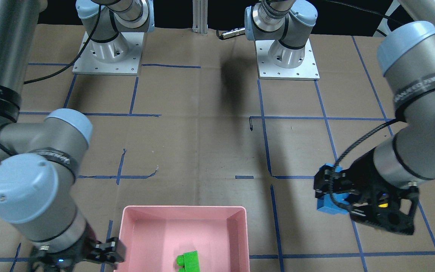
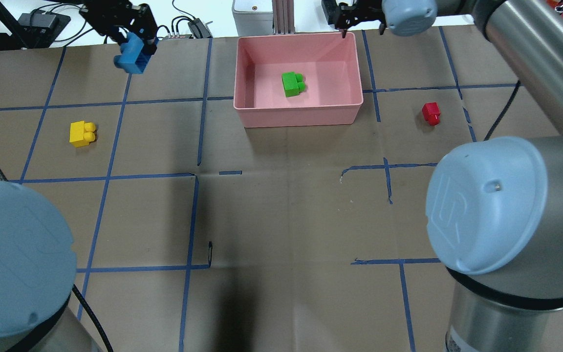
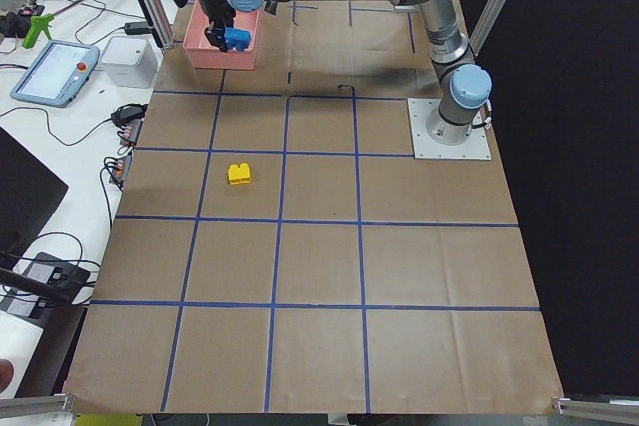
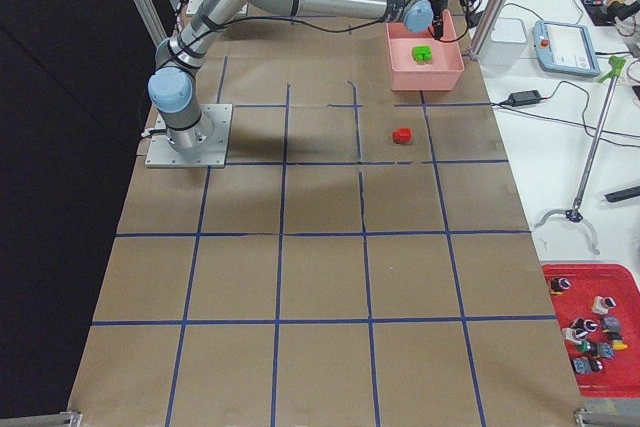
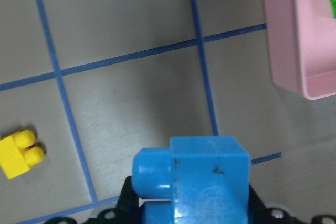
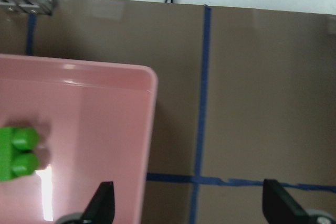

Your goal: Put all blocks into box

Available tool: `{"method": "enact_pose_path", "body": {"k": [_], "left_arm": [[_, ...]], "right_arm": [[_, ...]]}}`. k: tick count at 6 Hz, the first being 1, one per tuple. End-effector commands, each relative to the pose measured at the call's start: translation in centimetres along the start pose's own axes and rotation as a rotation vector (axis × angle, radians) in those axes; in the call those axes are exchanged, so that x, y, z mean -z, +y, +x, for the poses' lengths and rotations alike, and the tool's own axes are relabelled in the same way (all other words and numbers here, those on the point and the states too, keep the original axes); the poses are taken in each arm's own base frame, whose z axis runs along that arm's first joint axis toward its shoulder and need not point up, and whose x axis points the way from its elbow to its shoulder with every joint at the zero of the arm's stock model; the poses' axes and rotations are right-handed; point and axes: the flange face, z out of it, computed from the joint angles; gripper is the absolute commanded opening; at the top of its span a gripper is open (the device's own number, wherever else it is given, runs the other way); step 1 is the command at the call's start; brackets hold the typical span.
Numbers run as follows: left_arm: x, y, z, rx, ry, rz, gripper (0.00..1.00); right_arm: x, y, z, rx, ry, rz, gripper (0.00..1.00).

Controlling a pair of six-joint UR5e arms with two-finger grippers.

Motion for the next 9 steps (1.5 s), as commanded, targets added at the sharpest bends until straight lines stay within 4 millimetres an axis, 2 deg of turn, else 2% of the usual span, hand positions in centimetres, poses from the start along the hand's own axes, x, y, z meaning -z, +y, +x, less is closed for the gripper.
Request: {"method": "enact_pose_path", "body": {"k": [1, 2, 3, 4, 5, 6, 7, 8, 9], "left_arm": [[-3.1, -5.5, 10.4, -0.053, -0.003, 0.016, 0.31], [-7.3, -8.4, 13.7, -0.044, -0.012, 0.027, 0.31], [-12.3, -10.4, 16.1, -0.029, -0.021, 0.048, 0.31], [-16.0, -11.8, 16.5, -0.027, -0.023, 0.064, 0.31], [-17.4, -12.0, 16.5, 0.015, -0.019, 0.052, 0.34], [-18.4, -12.1, 17.4, 0.022, -0.020, 0.065, 0.90], [-17.6, -12.1, 18.2, 0.062, -0.023, 0.097, 1.00], [-15.0, -11.7, 18.5, 0.065, -0.023, 0.127, 1.00], [-9.9, -10.2, 17.7, 0.079, -0.023, 0.152, 1.00]], "right_arm": [[-3.7, 4.7, 8.3, 0.031, 0.023, -0.123, 1.00], [-6.6, 7.8, 8.5, 0.025, 0.026, -0.123, 1.00], [-8.0, 11.1, 9.9, -0.006, 0.023, -0.147, 1.00], [-9.5, 13.3, 11.9, -0.039, 0.024, -0.136, 1.00], [-10.8, 14.5, 12.7, -0.029, 0.025, -0.143, 1.00], [-11.7, 14.8, 12.7, -0.027, 0.024, -0.152, 1.00], [-12.6, 14.7, 12.6, -0.023, 0.032, -0.134, 1.00], [-12.8, 14.3, 12.7, -0.023, 0.033, -0.124, 0.99], [-12.9, 14.3, 12.7, -0.025, 0.033, -0.120, 0.90]]}}
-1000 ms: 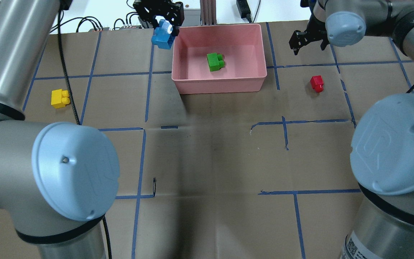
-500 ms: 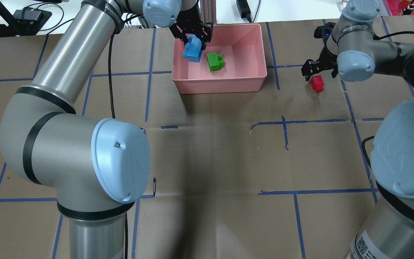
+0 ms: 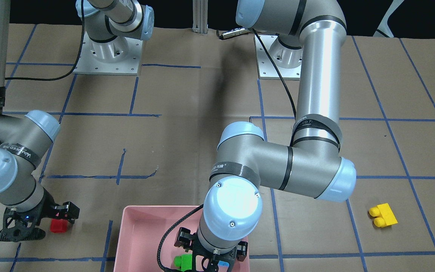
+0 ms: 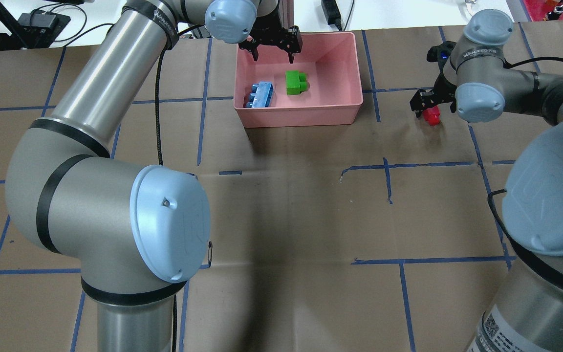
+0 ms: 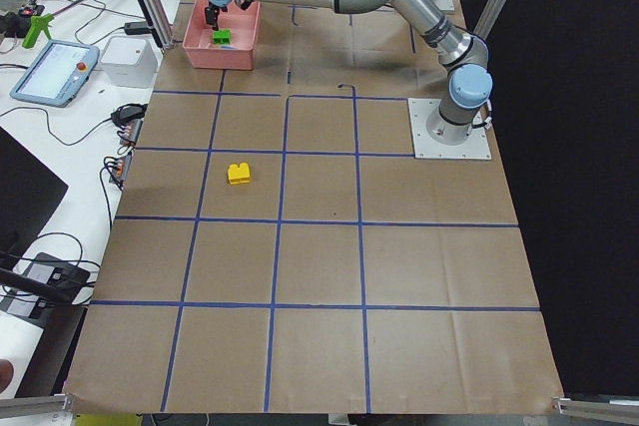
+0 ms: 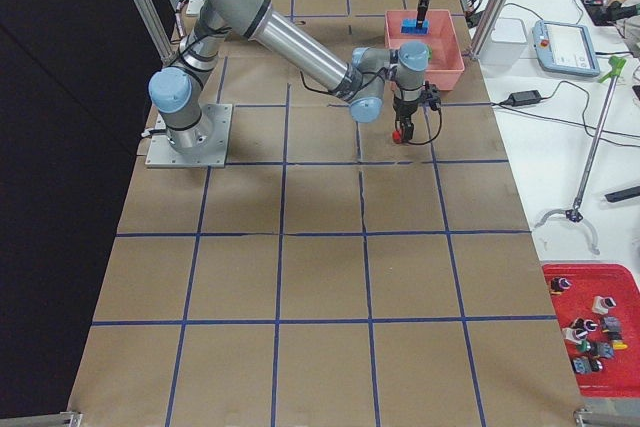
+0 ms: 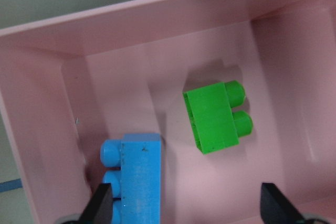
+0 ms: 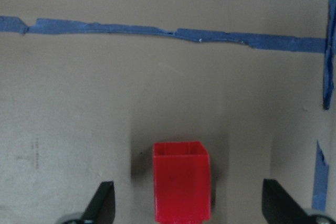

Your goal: Put all blocks into box

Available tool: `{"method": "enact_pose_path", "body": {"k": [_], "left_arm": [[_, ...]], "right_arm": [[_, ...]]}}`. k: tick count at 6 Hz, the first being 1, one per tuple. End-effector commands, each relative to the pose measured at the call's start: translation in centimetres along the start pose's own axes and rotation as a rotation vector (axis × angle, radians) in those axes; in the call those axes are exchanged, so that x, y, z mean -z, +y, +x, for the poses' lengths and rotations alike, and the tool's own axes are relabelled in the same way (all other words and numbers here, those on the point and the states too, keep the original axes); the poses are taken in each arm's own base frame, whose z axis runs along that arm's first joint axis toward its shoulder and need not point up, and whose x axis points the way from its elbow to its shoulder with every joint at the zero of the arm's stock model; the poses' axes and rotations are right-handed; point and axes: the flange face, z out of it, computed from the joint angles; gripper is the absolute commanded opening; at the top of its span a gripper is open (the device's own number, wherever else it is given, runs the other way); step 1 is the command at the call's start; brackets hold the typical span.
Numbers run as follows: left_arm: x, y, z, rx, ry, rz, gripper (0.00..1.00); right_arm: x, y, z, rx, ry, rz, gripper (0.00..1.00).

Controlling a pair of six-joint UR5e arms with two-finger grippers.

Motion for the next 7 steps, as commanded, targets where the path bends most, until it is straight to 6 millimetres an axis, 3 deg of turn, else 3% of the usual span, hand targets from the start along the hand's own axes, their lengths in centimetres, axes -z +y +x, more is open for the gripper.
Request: {"method": "enact_pose_path", "body": {"k": [1, 2, 3, 4, 5, 6, 7], "left_arm": [[9.4, 1.8, -5.6, 0.063, -0.030, 0.006, 1.00], [12.6, 2.9, -11.0, 0.047, -0.094, -0.012, 1.00], [14.1, 4.4, -16.7, 0.098, -0.131, -0.021, 1.00], [14.7, 6.2, -23.7, 0.197, -0.135, -0.030, 1.00], [14.6, 8.4, -34.1, 0.338, -0.127, -0.042, 1.00], [13.9, 10.9, -42.1, 0.381, -0.106, -0.061, 1.00], [13.2, 12.8, -47.3, 0.298, -0.098, -0.081, 0.99]], "right_arm": [[-1.0, 0.0, -0.1, 0.001, -0.009, -0.006, 0.72], [-0.6, -0.1, -0.2, 0.002, -0.010, -0.001, 0.43], [-0.5, -0.2, -0.4, 0.002, -0.028, 0.007, 0.20], [0.8, -0.6, -0.6, 0.001, -0.066, 0.029, 0.07], [2.3, -1.1, -0.4, 0.003, -0.060, 0.053, 0.05], [5.4, -2.0, -0.3, 0.002, -0.074, 0.049, 0.05], [10.3, -3.3, -0.9, -0.002, -0.140, -0.009, 0.05]]}}
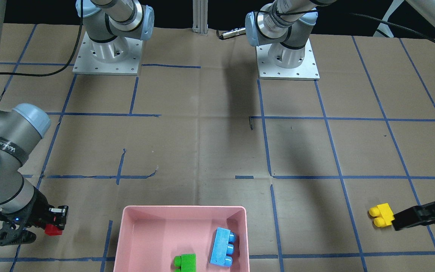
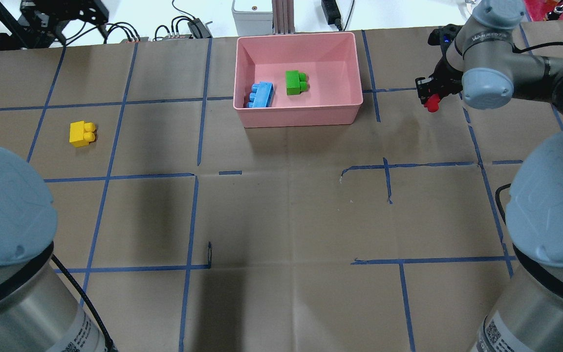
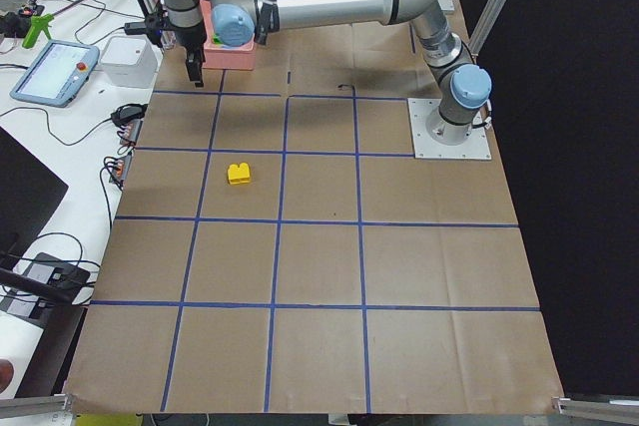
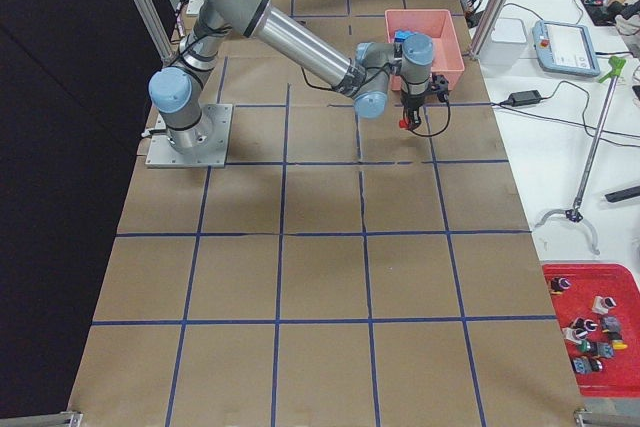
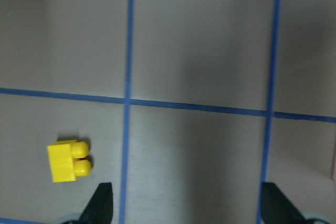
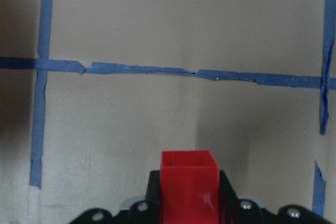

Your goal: Put all blocks into box

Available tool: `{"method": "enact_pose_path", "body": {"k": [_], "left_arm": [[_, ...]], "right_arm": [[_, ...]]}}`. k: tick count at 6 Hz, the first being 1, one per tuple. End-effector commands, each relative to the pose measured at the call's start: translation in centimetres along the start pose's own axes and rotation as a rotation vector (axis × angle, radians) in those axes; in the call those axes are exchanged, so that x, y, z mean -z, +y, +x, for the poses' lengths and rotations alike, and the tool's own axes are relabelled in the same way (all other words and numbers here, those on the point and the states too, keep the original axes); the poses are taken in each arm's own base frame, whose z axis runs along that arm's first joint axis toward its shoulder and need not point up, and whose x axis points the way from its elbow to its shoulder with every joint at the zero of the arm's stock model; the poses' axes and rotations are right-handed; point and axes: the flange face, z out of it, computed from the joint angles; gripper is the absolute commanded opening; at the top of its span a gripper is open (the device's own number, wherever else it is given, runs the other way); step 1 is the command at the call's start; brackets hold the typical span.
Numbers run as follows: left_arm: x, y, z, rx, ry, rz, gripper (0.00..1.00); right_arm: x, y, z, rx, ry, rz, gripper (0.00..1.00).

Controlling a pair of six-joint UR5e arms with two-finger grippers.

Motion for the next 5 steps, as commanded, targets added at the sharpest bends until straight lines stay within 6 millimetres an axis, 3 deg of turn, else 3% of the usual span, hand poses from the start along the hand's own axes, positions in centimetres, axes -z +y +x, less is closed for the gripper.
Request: {"method": "enact_pose_path", "body": {"k": [1, 2, 3, 5], "left_arm": [[-3.5, 0.3, -8.4, -0.014, 0.039, -0.044, 0.99], [-6.9, 0.9, -10.8, 0.008, 0.059, -0.098, 0.99], [-10.9, 1.5, -12.3, 0.037, 0.095, -0.128, 0.98], [-16.2, 2.7, -12.3, 0.047, 0.089, -0.108, 0.98]], "right_arm": [[7.6, -3.3, -3.7, 0.026, -0.108, 0.008, 0.05], [8.6, -4.3, -9.0, 0.062, -0.130, 0.026, 0.05], [8.2, -4.7, -15.2, -0.008, -0.179, 0.026, 0.05], [4.4, -7.7, -25.9, -0.033, -0.220, 0.118, 0.06]]}}
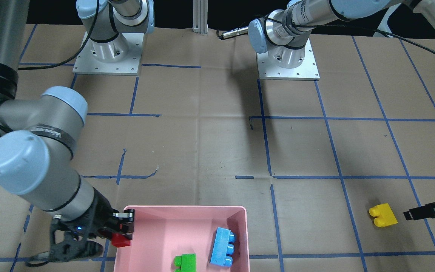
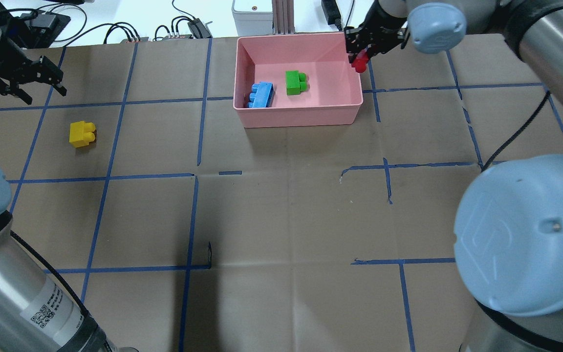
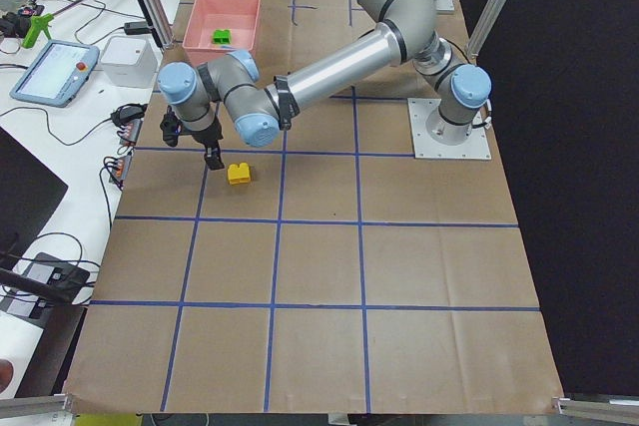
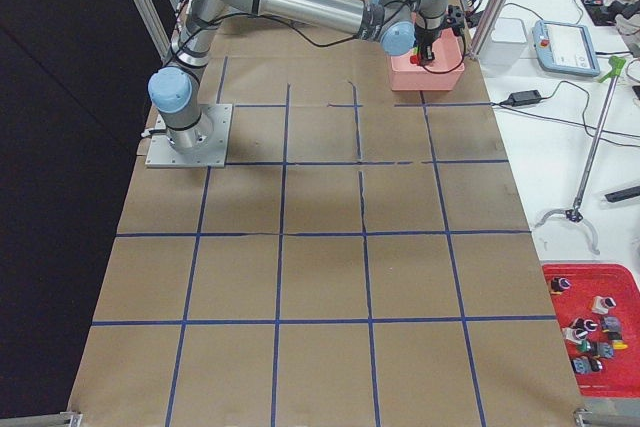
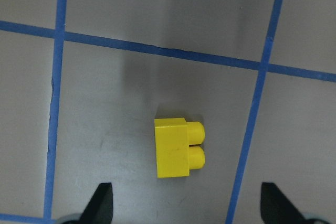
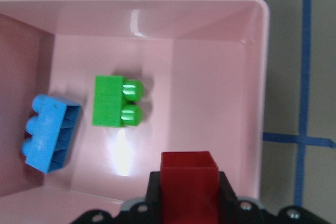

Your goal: Put all blocks into box

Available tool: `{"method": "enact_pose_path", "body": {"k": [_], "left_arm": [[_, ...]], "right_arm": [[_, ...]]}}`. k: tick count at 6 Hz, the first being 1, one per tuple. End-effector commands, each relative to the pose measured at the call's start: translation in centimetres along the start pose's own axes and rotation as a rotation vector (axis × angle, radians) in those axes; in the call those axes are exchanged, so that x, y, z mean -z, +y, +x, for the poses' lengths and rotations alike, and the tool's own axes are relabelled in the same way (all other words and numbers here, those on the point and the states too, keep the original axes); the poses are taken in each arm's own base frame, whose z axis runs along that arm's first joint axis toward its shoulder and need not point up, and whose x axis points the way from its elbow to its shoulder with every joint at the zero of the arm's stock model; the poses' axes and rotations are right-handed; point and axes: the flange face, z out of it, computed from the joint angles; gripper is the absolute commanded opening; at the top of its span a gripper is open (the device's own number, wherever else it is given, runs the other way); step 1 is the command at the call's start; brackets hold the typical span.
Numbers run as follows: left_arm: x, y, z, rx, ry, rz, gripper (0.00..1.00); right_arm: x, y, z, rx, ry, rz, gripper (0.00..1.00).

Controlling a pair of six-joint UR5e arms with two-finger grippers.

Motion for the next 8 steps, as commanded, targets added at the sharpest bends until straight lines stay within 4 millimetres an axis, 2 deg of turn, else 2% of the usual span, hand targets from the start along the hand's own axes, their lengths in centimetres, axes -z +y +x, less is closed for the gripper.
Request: {"method": "enact_pose_path", "body": {"k": [1, 2, 3, 4, 5, 6, 7, 8], "left_arm": [[-4.6, 0.7, -0.1, 0.012, -0.001, 0.018, 0.98], [-6.9, 0.7, 0.1, 0.019, 0.037, 0.026, 0.98], [-8.7, 0.8, 0.4, 0.019, 0.049, 0.019, 0.98], [-9.7, 1.0, 0.4, 0.021, 0.056, 0.002, 0.98], [-10.9, 1.6, 0.3, 0.024, 0.061, -0.021, 0.98], [-11.1, 1.7, 0.2, 0.024, 0.062, -0.025, 0.97], [-11.1, 1.8, 0.1, 0.021, 0.064, -0.024, 0.88], [-10.7, 1.6, 0.1, 0.019, 0.063, -0.016, 0.67]], "right_arm": [[-4.2, -1.4, -7.4, -0.087, -0.037, 0.039, 0.05], [-4.7, -1.6, -7.6, -0.088, -0.038, 0.037, 0.06], [-4.7, -1.6, -7.7, -0.089, -0.039, 0.034, 0.10], [-4.9, -1.6, -7.7, -0.087, -0.034, 0.024, 0.98], [-4.7, -1.7, -7.6, -0.083, -0.031, 0.027, 1.00], [-4.7, -1.7, -7.5, -0.086, -0.021, 0.031, 1.00], [-4.6, -1.7, -7.5, -0.085, -0.020, 0.031, 1.00], [-4.5, -1.7, -7.5, -0.082, -0.018, 0.031, 1.00]]}}
